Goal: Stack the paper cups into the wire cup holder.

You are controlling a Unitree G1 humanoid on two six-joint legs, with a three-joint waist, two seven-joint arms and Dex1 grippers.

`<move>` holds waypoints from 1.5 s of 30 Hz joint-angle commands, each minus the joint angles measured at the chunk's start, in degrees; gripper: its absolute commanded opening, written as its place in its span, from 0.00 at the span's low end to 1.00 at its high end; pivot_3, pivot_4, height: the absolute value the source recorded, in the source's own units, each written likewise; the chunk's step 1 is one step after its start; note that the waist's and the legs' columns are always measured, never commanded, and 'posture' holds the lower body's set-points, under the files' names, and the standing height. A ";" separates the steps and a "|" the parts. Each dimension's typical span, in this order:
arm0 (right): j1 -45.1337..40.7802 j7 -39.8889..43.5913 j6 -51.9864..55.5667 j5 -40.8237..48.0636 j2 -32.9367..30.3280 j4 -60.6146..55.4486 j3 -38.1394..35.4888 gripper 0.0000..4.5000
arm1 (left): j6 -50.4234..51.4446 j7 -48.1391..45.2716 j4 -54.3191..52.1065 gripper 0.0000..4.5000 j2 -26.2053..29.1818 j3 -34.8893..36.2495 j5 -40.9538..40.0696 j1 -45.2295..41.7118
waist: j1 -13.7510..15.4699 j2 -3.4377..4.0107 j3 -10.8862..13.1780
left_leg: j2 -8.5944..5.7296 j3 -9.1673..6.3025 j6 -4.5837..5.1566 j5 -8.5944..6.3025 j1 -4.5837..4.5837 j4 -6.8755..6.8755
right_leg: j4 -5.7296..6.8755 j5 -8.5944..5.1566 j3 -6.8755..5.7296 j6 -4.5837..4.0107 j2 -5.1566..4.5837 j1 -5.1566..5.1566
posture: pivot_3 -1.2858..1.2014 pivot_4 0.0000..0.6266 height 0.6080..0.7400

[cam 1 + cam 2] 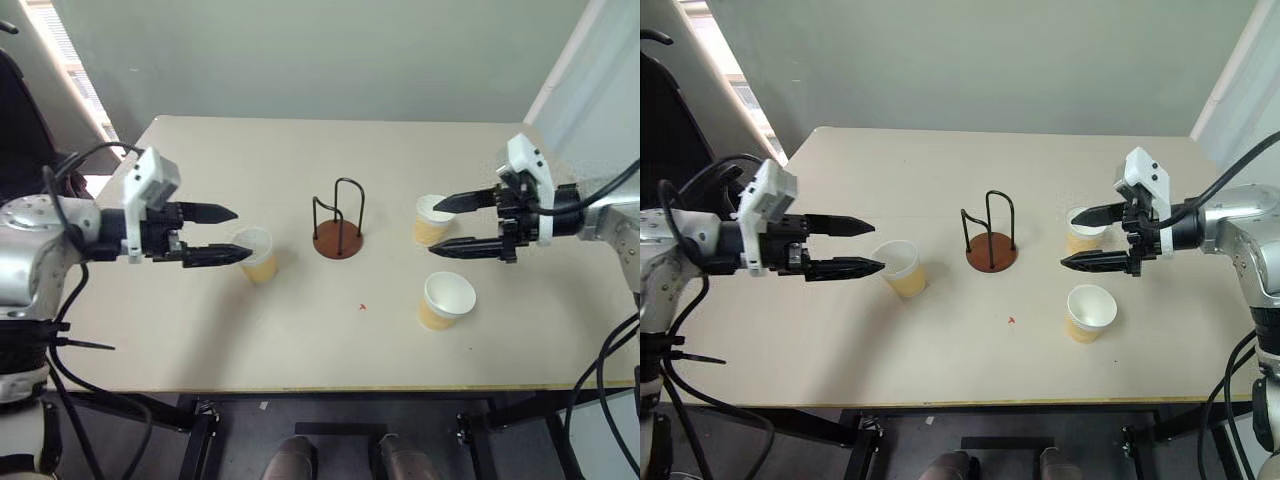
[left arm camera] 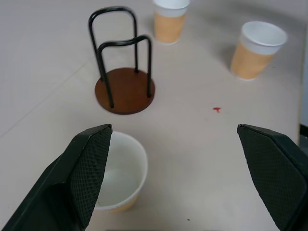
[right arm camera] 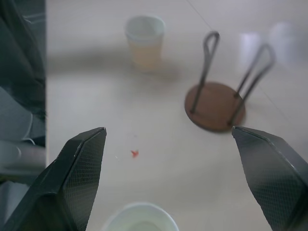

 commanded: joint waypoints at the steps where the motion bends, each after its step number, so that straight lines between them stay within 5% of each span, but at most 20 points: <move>1: -0.99 0.28 1.37 1.43 -1.73 -0.26 -2.11 0.96 | -4.76 3.45 2.36 1.00 -3.46 -2.00 3.91 -4.00 | 0.18 0.00 0.00 | 0.00 0.00 0.00 0.01 0.00 0.02 | -0.01 0.00 0.00 0.00 0.00 0.01 | 0.52 0.24 1.00; 7: -1.29 -0.63 3.37 3.04 -2.37 -1.84 -2.80 0.96 | -3.90 5.60 4.22 1.00 -9.89 -4.44 5.15 -7.66 | 0.21 0.00 0.00 | -0.04 0.02 0.03 0.03 -0.01 0.05 | -0.02 0.04 0.01 0.06 -0.03 0.03 | 0.52 0.24 1.00; 45: 1.03 -2.65 3.85 4.87 -6.18 -4.26 -3.97 0.96 | -8.76 11.45 13.33 1.00 -27.28 -12.23 14.74 -14.31 | 0.65 -0.01 0.00 | -0.03 0.04 -0.05 0.21 -0.05 0.09 | -0.41 0.40 0.02 0.86 0.00 0.22 | 0.52 0.24 1.00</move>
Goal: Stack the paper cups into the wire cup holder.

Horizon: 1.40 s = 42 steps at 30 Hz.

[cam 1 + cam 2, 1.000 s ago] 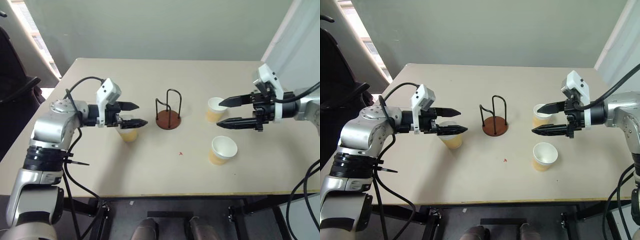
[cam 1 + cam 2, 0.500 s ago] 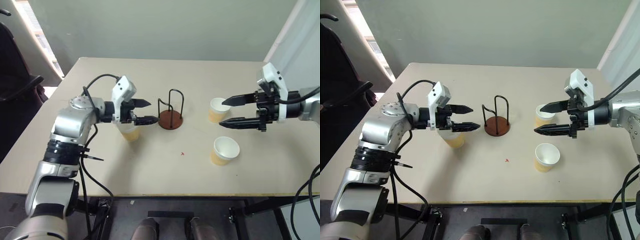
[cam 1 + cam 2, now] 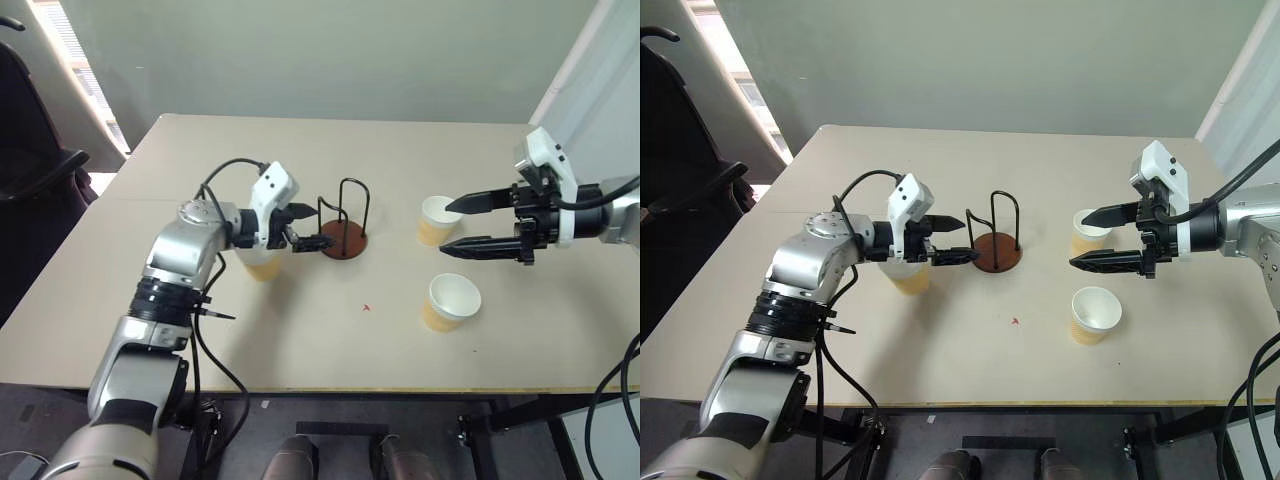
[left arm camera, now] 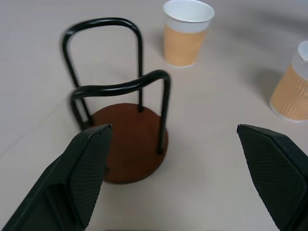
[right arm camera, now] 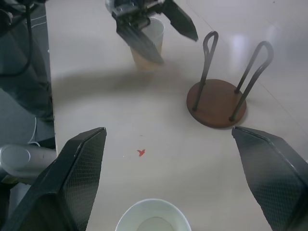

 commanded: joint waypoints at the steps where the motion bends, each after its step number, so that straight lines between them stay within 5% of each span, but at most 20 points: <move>1: -0.59 -0.20 -0.21 0.63 -1.45 -1.37 -2.48 0.96 | -1.85 0.42 0.64 1.00 -1.05 0.02 0.80 -1.90 | 0.02 0.00 0.00 | 0.00 0.00 -0.01 0.01 0.00 0.00 | 0.00 0.00 0.00 0.00 0.00 0.00 | 0.52 0.24 1.00; 18: 0.39 -0.74 -0.32 0.88 -2.20 -1.87 -2.97 0.96 | -10.74 7.04 12.35 1.00 -9.55 0.23 6.33 -6.05 | 0.33 -0.01 0.01 | -0.03 0.04 0.24 -0.11 -0.01 0.30 | -0.04 0.07 0.02 0.17 0.00 0.15 | 0.52 0.24 1.00; 31: 0.66 -1.27 -0.05 1.15 -2.09 -2.05 -3.30 0.97 | -11.29 5.79 13.39 0.01 -10.48 0.07 6.88 -6.50 | 0.41 -0.01 0.01 | -0.04 0.07 0.26 -0.12 -0.01 0.39 | -0.04 0.06 0.04 0.24 0.00 0.20 | 0.52 0.24 1.00; 42: 1.29 -2.11 0.12 1.88 -2.47 -2.45 -3.76 0.97 | -10.11 0.74 11.30 0.01 -9.81 0.62 4.27 -6.31 | 0.44 -0.01 0.01 | -0.05 0.09 0.29 -0.14 -0.01 0.45 | -0.04 0.06 0.05 0.27 0.00 0.22 | 0.52 0.24 1.00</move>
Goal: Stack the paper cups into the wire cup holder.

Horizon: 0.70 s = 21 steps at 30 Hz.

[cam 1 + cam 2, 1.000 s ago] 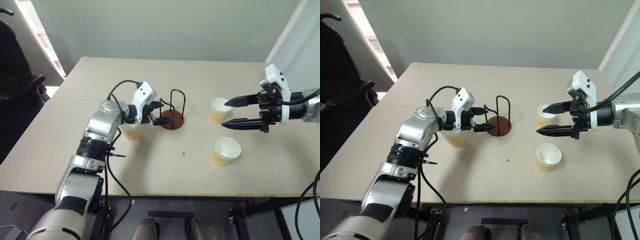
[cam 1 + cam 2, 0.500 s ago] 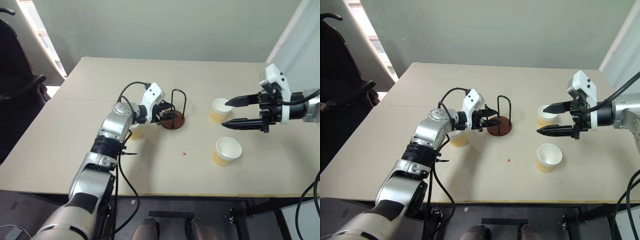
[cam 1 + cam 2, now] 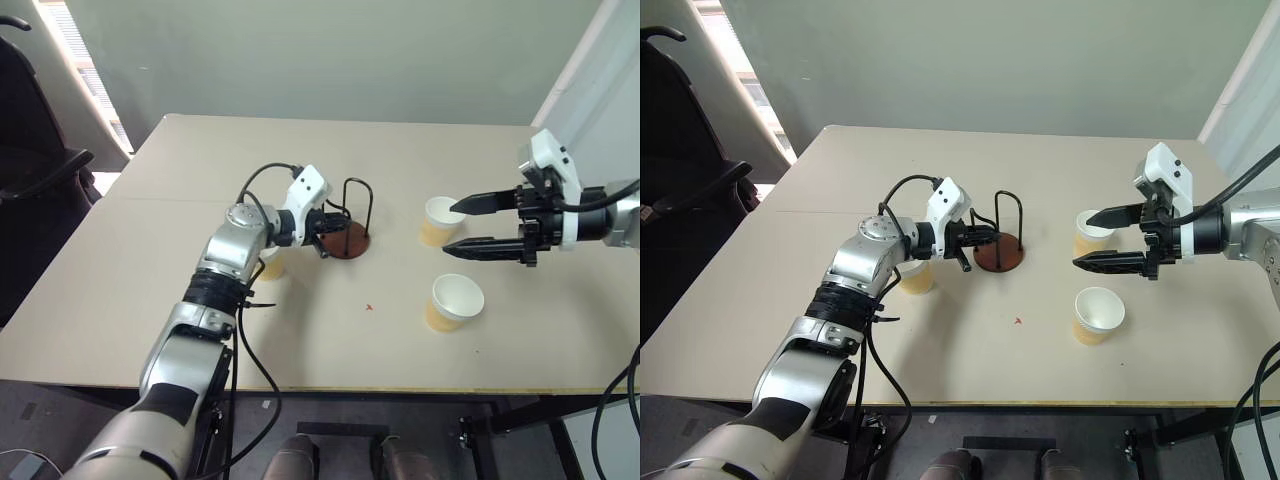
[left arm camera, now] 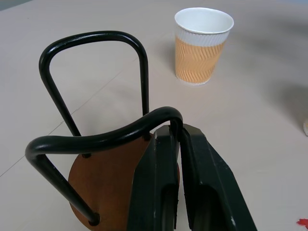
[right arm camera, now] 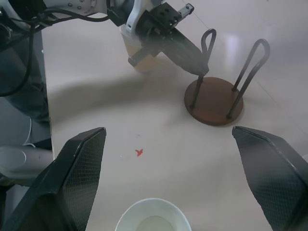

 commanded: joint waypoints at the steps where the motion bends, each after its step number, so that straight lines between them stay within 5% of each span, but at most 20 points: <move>1: -0.26 -0.23 -0.02 0.75 -1.44 -1.49 -2.96 0.97 | 1.17 -5.23 -4.76 0.01 1.24 0.69 -2.75 -0.72 | 0.01 0.00 0.00 | 0.00 0.00 0.00 0.00 0.00 0.00 | 0.00 0.00 0.00 0.00 0.00 0.00 | 0.52 0.24 1.00; 12: 1.33 2.92 0.41 2.19 -5.00 -2.85 -3.77 0.97 | 5.65 -21.27 -15.89 0.01 10.42 -1.15 -7.19 2.98 | 0.15 0.00 0.00 | 0.00 0.01 0.08 -0.06 -0.02 0.00 | -0.04 -0.04 0.02 0.03 0.00 -0.01 | 0.52 0.24 1.00; 21: 6.11 8.43 -0.49 3.37 -11.42 -3.95 -5.38 0.97 | 6.00 -25.35 -19.24 0.01 11.09 -2.45 -8.72 3.90 | 0.30 0.00 0.00 | -0.01 0.03 0.18 -0.14 -0.11 0.18 | -0.05 -0.05 0.02 0.03 -0.03 0.01 | 0.52 0.24 1.00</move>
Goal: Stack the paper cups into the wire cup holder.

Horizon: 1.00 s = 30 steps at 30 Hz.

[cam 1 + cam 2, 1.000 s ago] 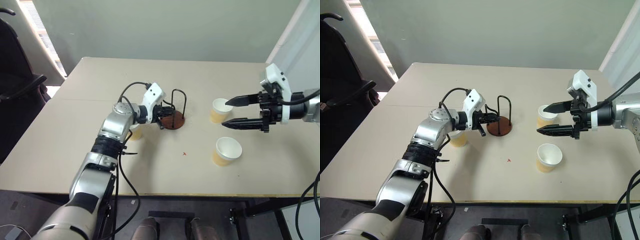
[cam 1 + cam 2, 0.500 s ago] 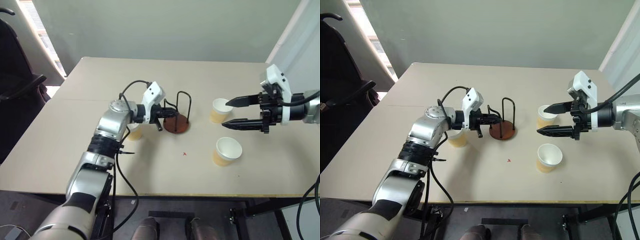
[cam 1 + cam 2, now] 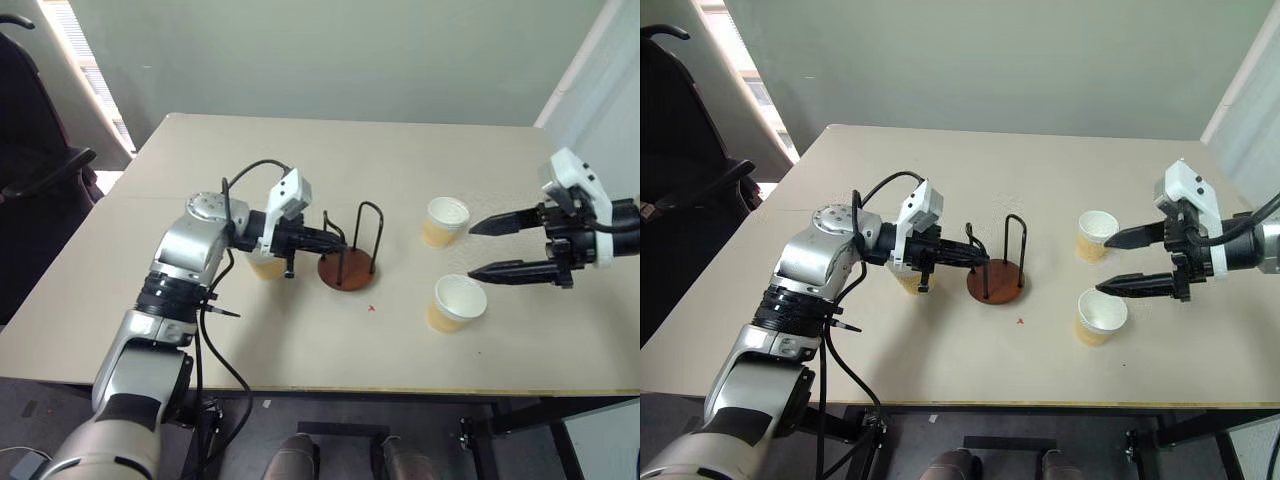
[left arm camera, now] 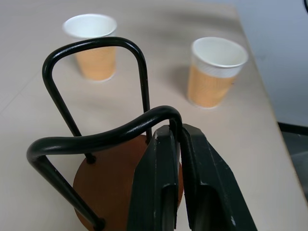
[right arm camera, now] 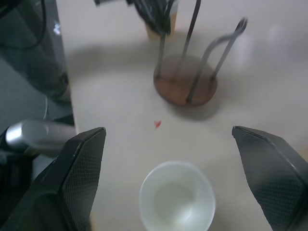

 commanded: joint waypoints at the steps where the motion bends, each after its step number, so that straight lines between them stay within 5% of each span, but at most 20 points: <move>1: 0.43 1.77 -0.91 0.96 -2.55 -1.11 -3.36 0.97 | 0.24 -2.05 -3.92 0.01 -0.11 -0.73 -1.90 0.42 | 0.00 0.00 0.00 | 0.00 0.00 0.01 -0.01 0.00 0.00 | 0.00 0.00 0.00 0.01 0.00 0.00 | 0.52 0.24 1.00; 27: 3.24 -1.66 1.70 3.73 -3.00 -4.30 -6.52 0.97 | -11.83 -8.22 1.67 0.01 -2.02 -10.89 5.37 2.11 | 0.00 0.01 -0.01 | 0.00 0.01 0.17 -0.12 0.00 0.09 | 0.01 -0.02 0.01 0.08 -0.01 0.05 | 0.52 0.24 1.00; 30: 3.28 -1.69 1.61 3.83 -3.15 -4.24 -6.34 0.97 | -13.00 -8.09 1.85 0.16 -1.11 -11.57 7.00 2.27 | -0.03 0.03 -0.02 | 0.00 0.00 0.19 -0.13 0.02 0.10 | 0.01 -0.03 0.01 0.09 -0.02 0.08 | 0.52 0.24 1.00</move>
